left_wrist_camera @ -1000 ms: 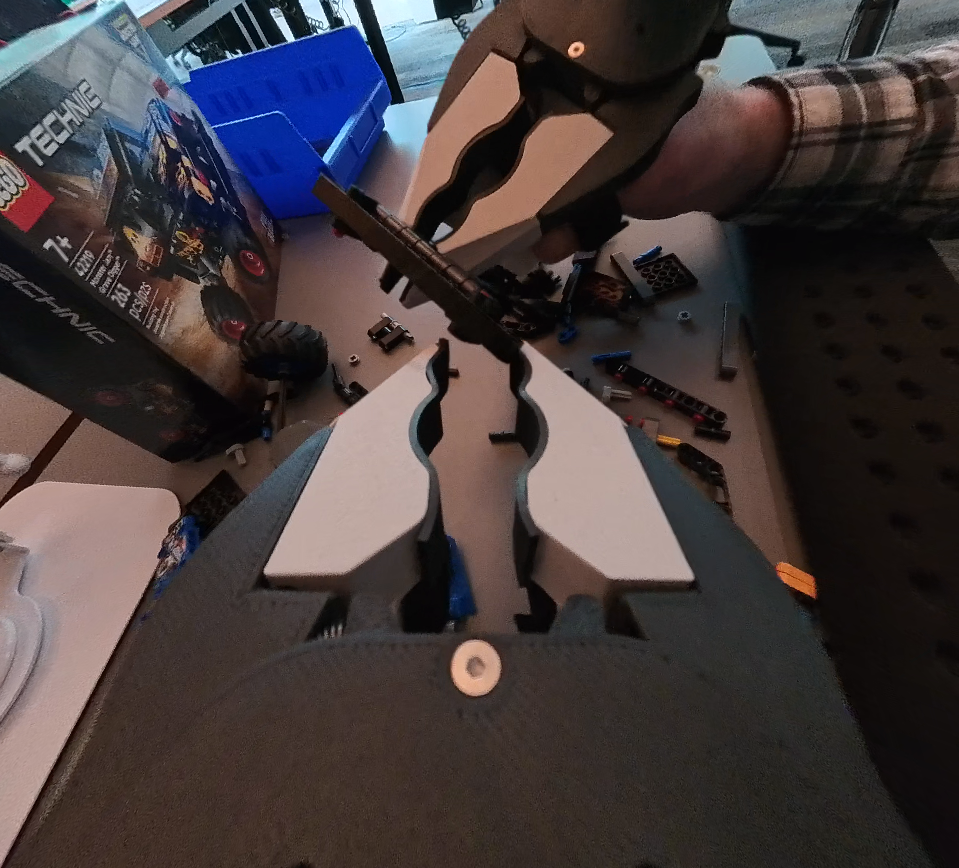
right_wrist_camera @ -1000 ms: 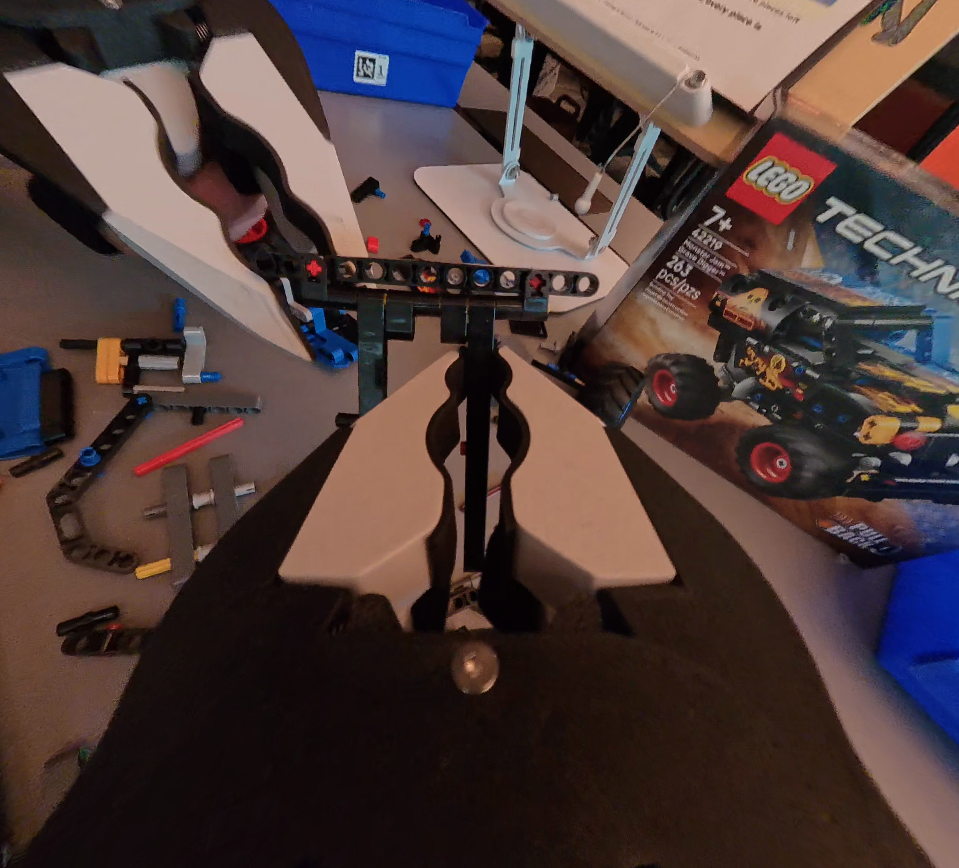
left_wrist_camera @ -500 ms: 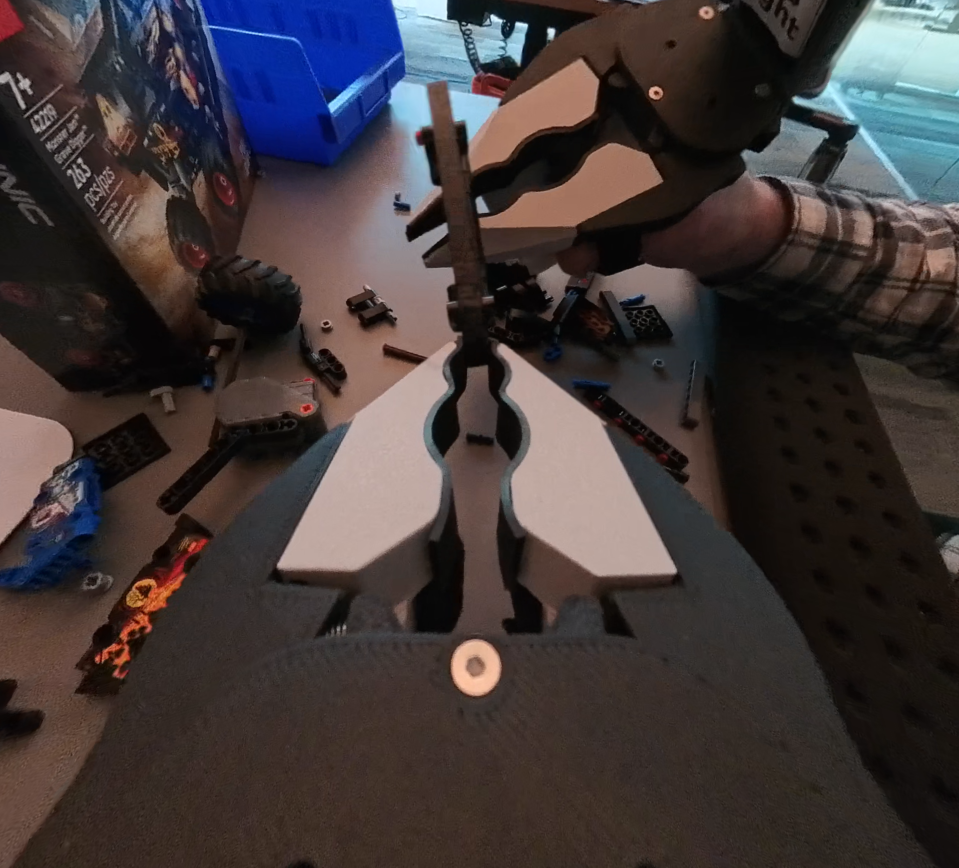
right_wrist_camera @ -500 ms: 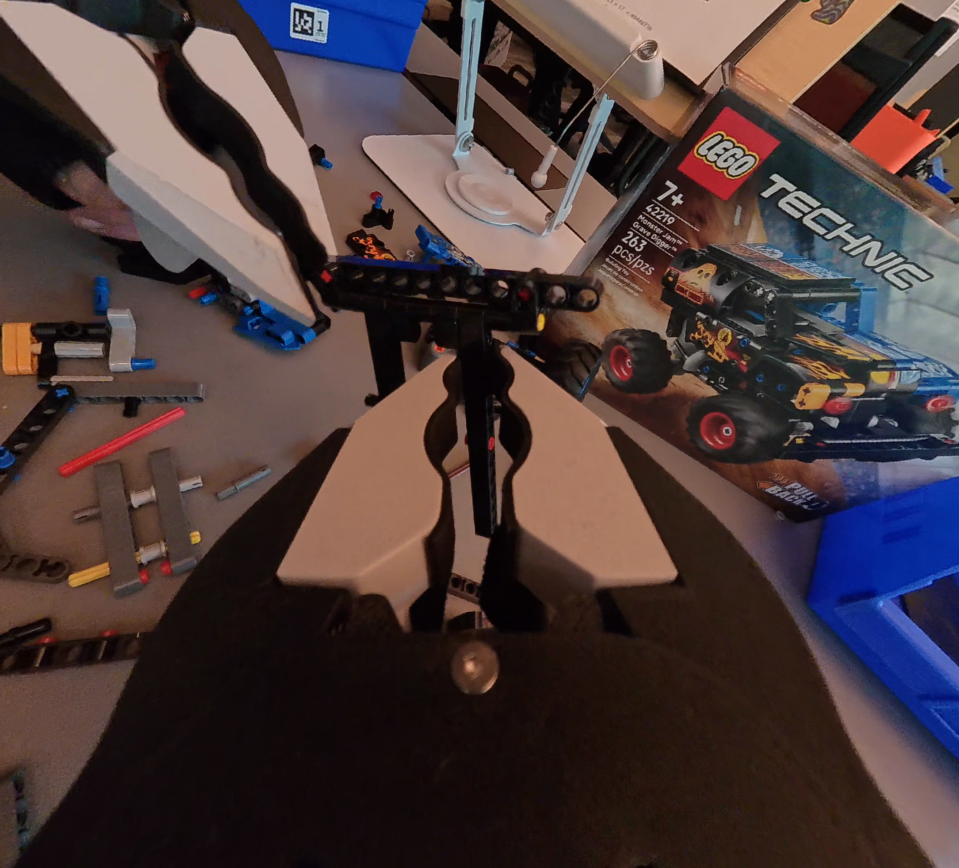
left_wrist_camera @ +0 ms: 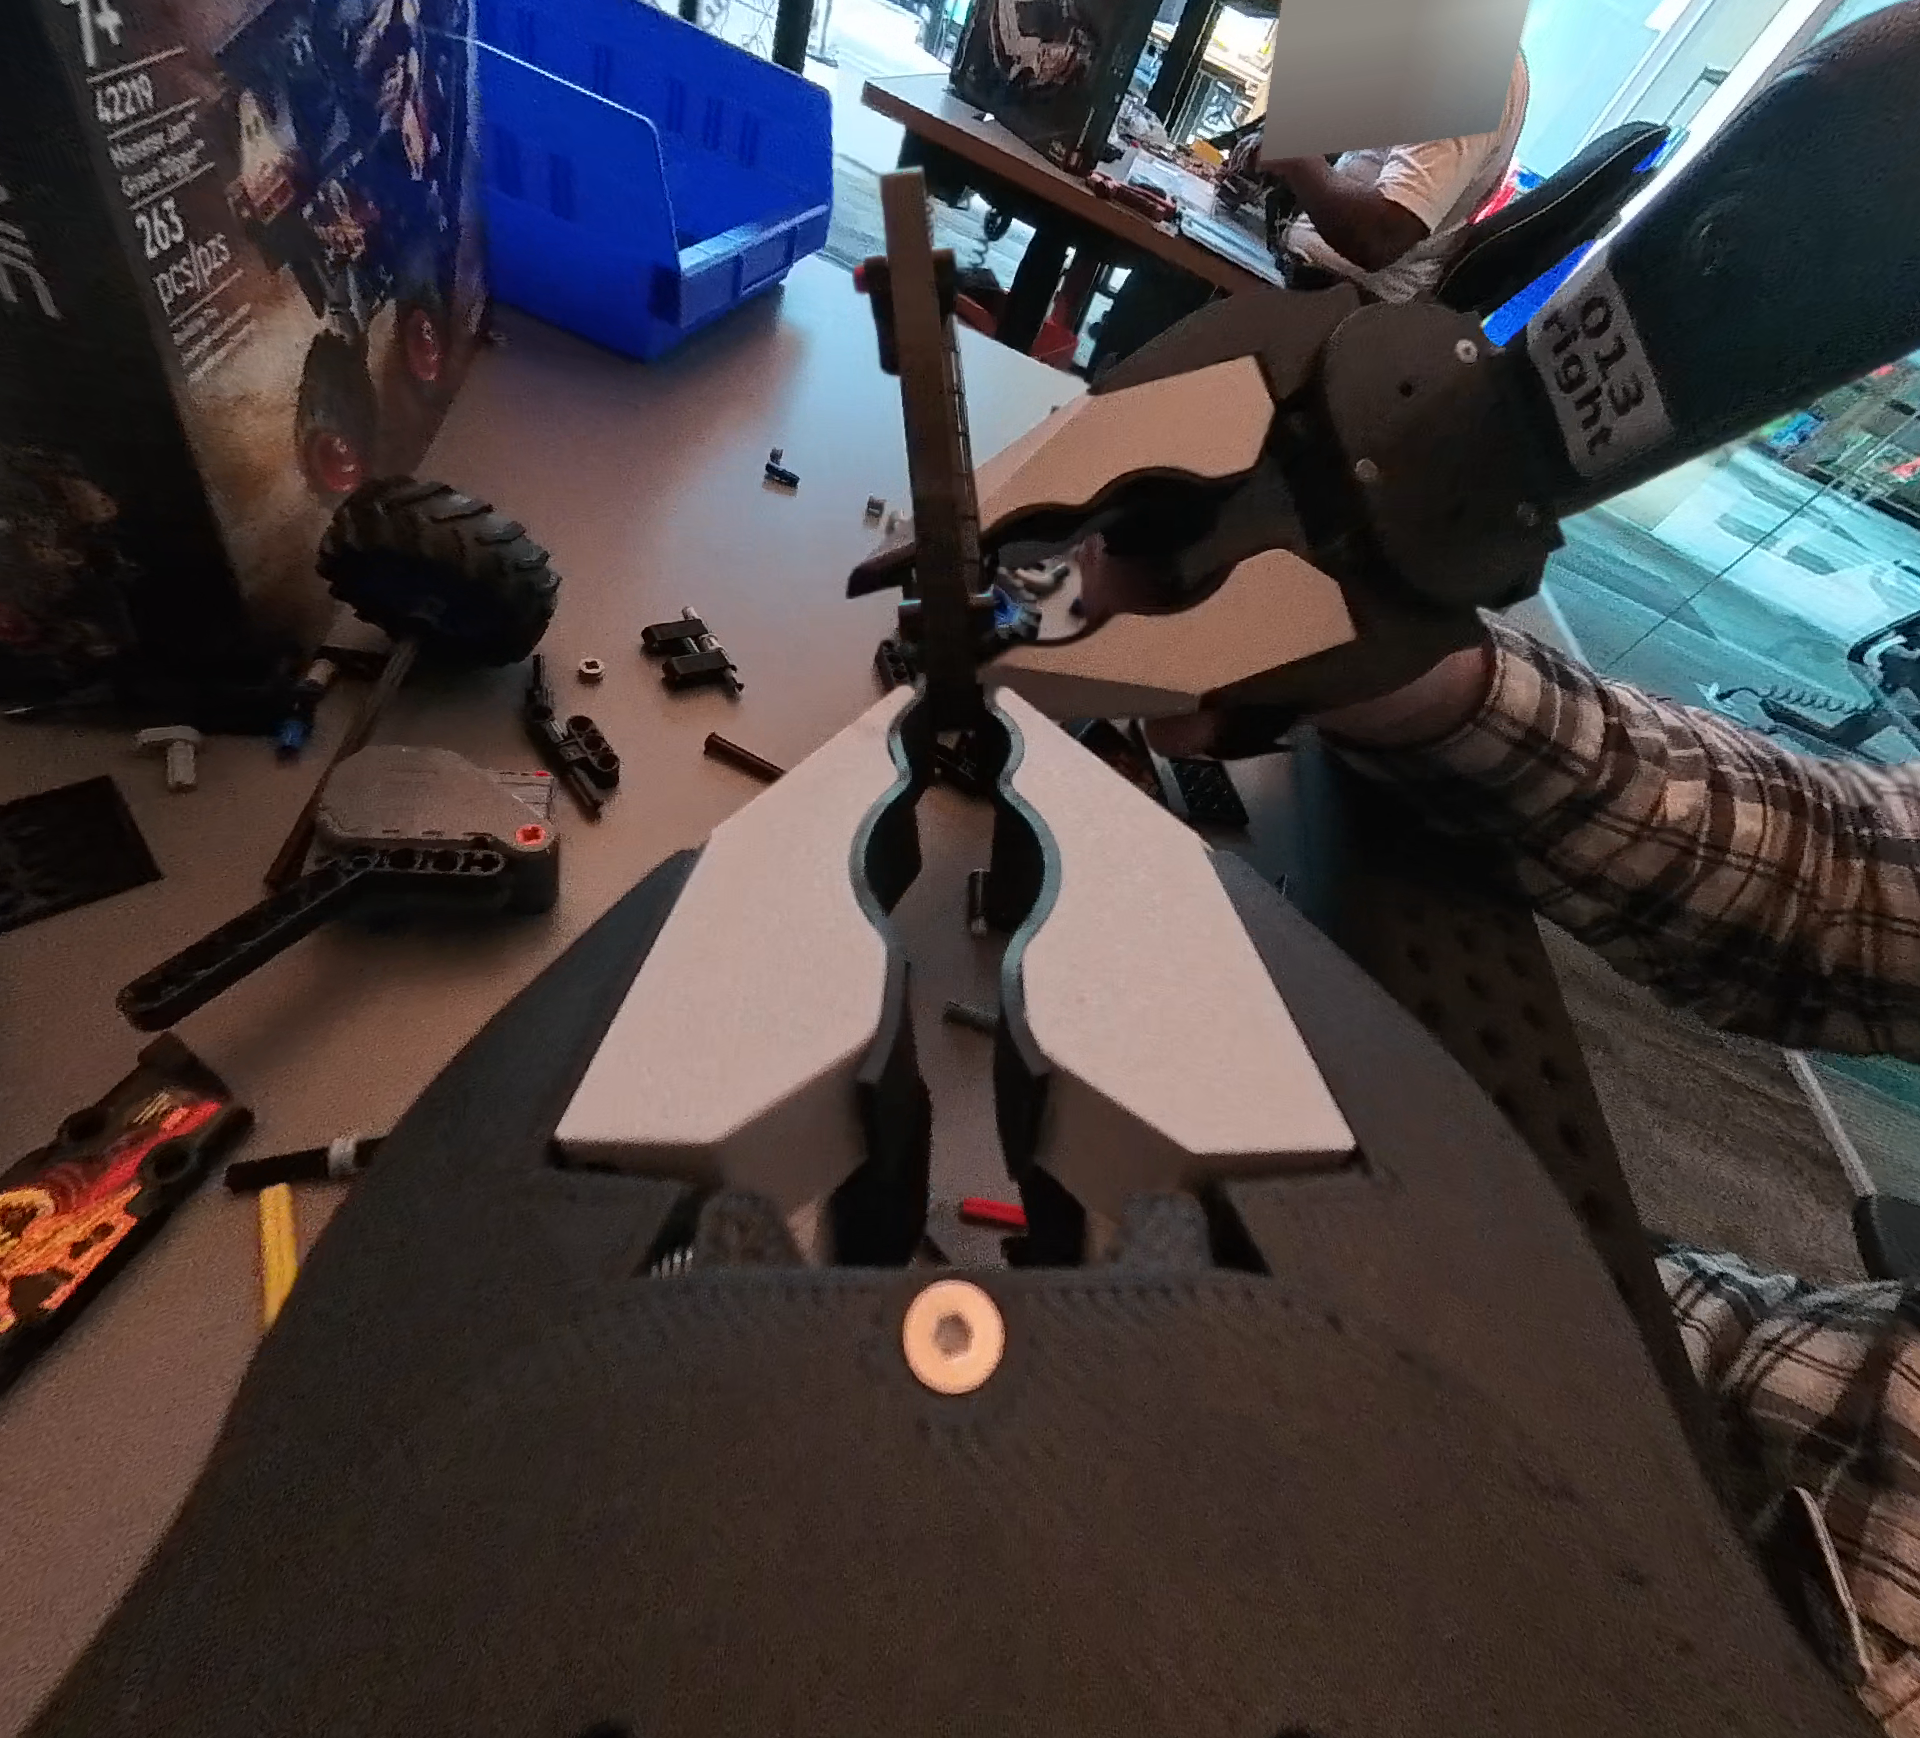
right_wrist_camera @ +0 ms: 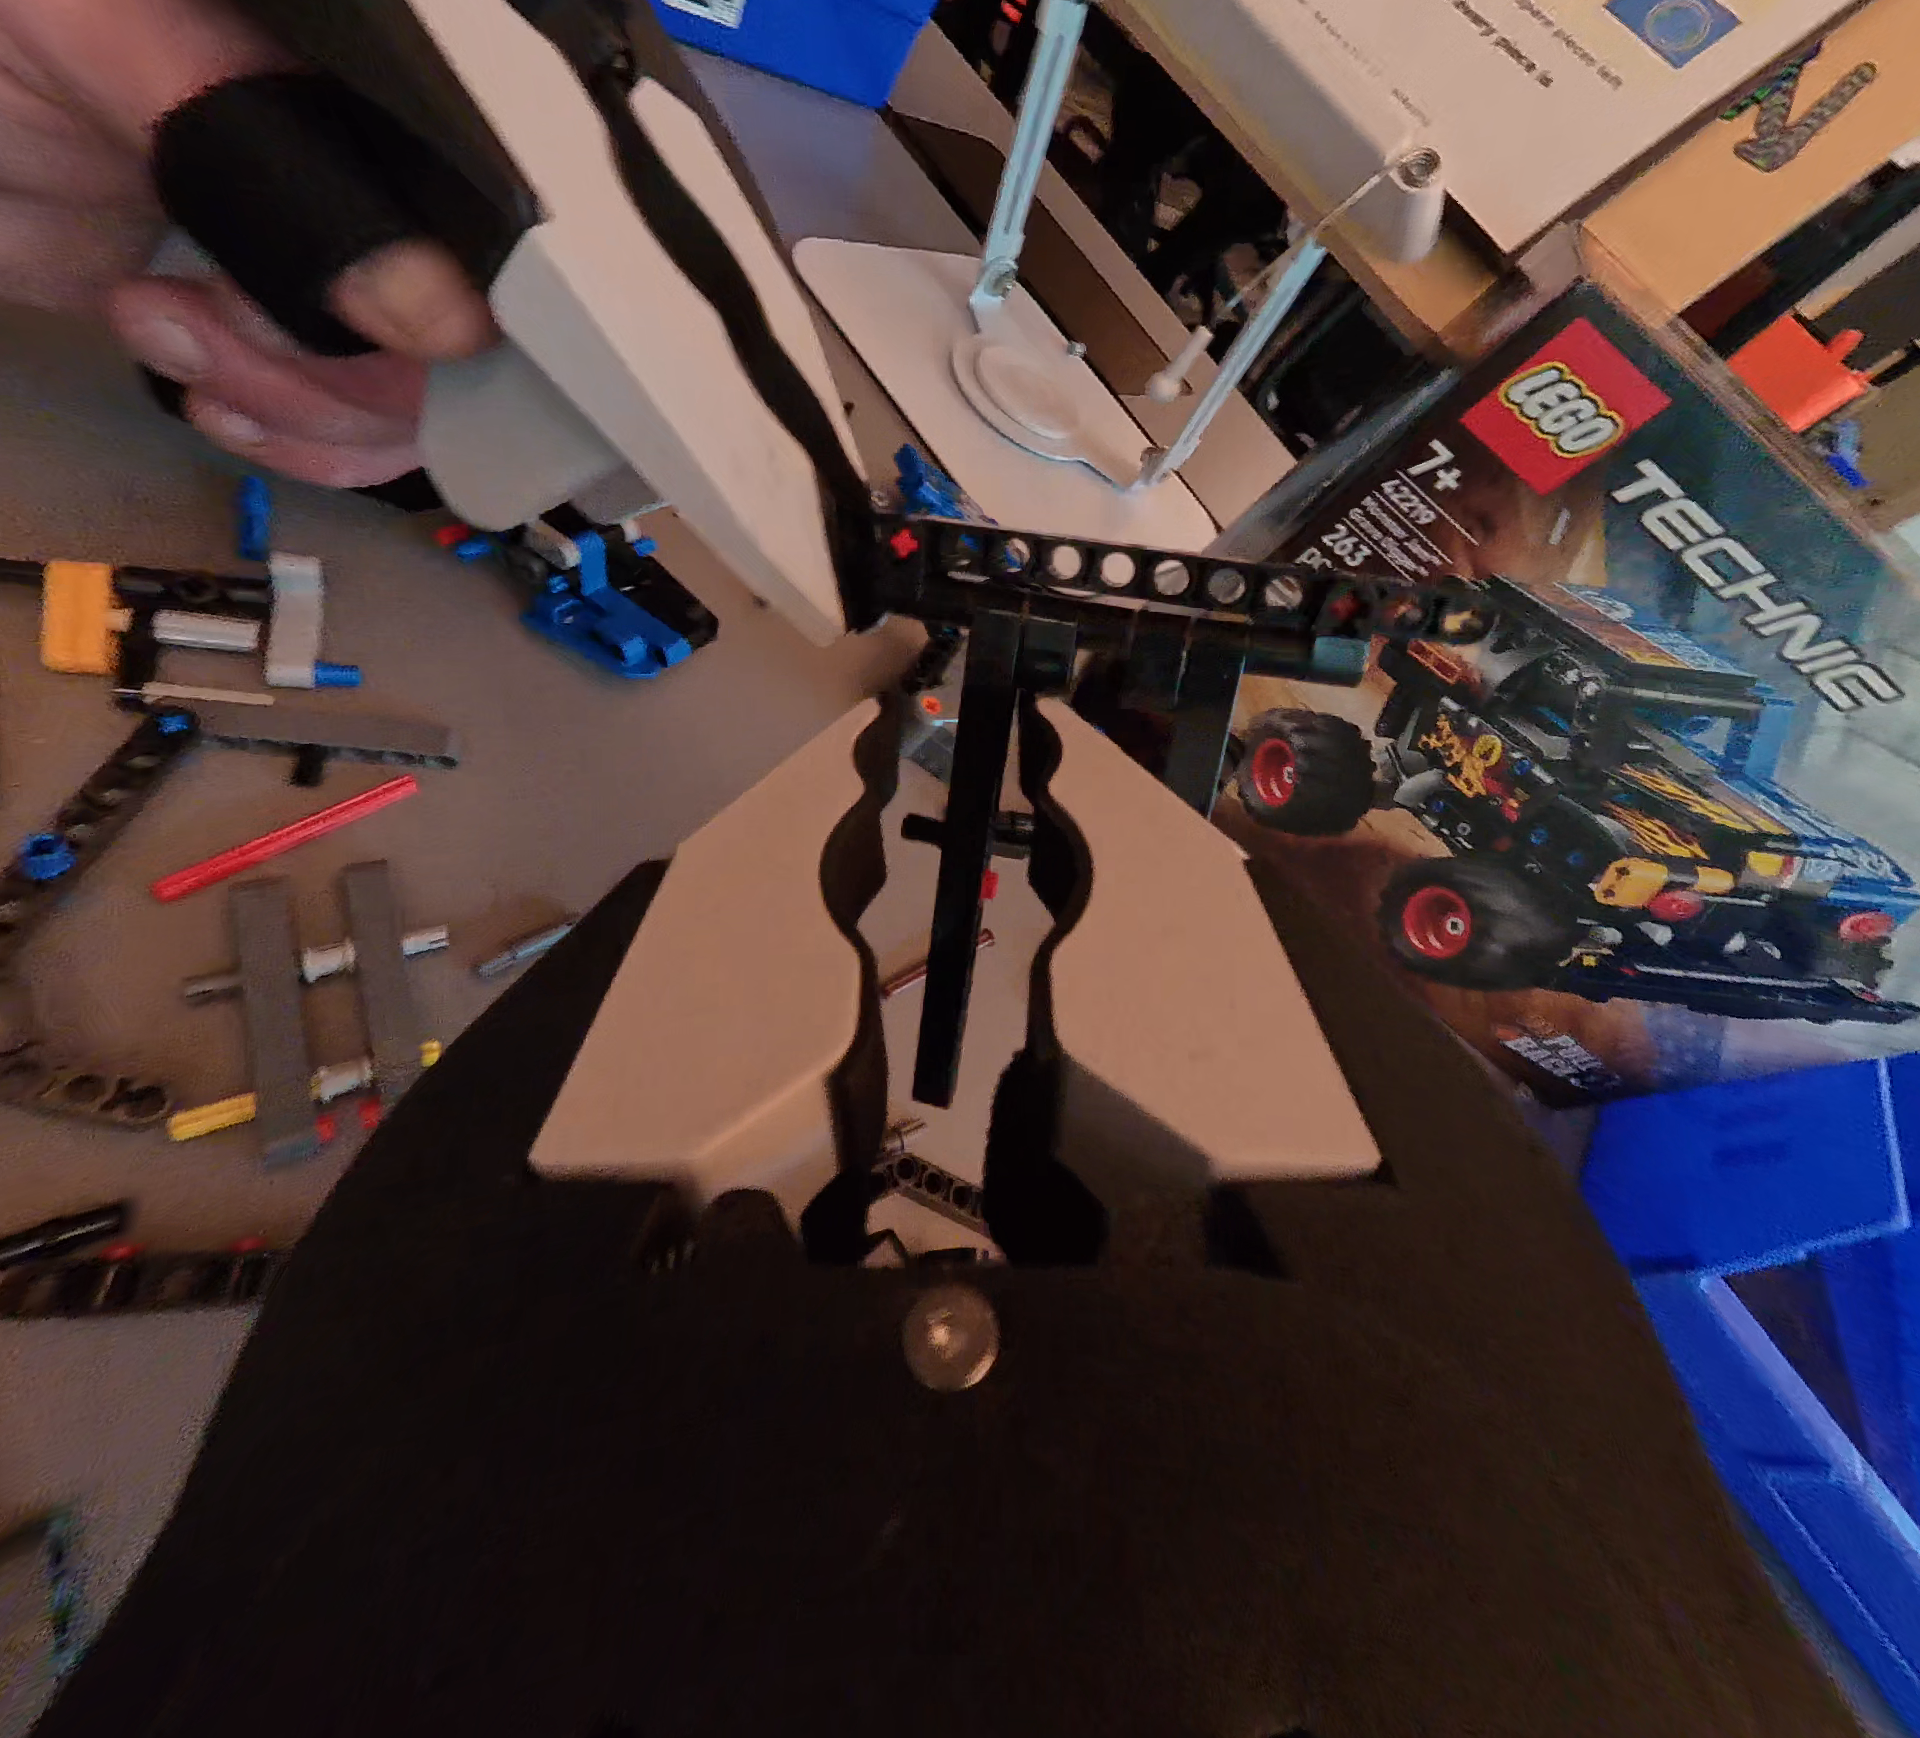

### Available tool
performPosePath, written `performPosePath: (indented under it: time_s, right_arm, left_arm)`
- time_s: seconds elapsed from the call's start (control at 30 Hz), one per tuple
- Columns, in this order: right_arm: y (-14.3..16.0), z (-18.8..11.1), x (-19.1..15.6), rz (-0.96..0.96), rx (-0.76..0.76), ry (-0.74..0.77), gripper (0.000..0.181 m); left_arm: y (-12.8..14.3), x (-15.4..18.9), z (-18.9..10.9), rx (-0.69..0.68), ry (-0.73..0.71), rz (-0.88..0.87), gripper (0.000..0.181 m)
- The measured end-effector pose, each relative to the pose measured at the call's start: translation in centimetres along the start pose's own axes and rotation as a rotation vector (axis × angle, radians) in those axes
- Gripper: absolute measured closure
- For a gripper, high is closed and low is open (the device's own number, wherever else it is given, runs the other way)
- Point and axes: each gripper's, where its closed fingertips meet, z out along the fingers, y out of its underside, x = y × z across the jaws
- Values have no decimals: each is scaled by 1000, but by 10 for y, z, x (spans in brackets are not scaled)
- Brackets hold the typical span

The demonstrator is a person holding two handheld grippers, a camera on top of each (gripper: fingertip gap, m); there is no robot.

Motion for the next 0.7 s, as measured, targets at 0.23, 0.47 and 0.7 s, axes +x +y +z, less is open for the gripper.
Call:
performPosePath:
  time_s: [0.23, 0.47, 0.7]
  right_arm:
    - [-3, -2, 7, 168, 40, -36, 176]
    - [-4, -4, 2, 174, 58, -72, 176]
    - [-10, -1, -11, -66, 36, -30, 176]
  left_arm:
    - [-2, 10, 3, -17, -44, 153, 175]
    - [-2, 15, 0, -41, -24, 215, 174]
    - [-1, 15, 1, -49, 33, 125, 161]
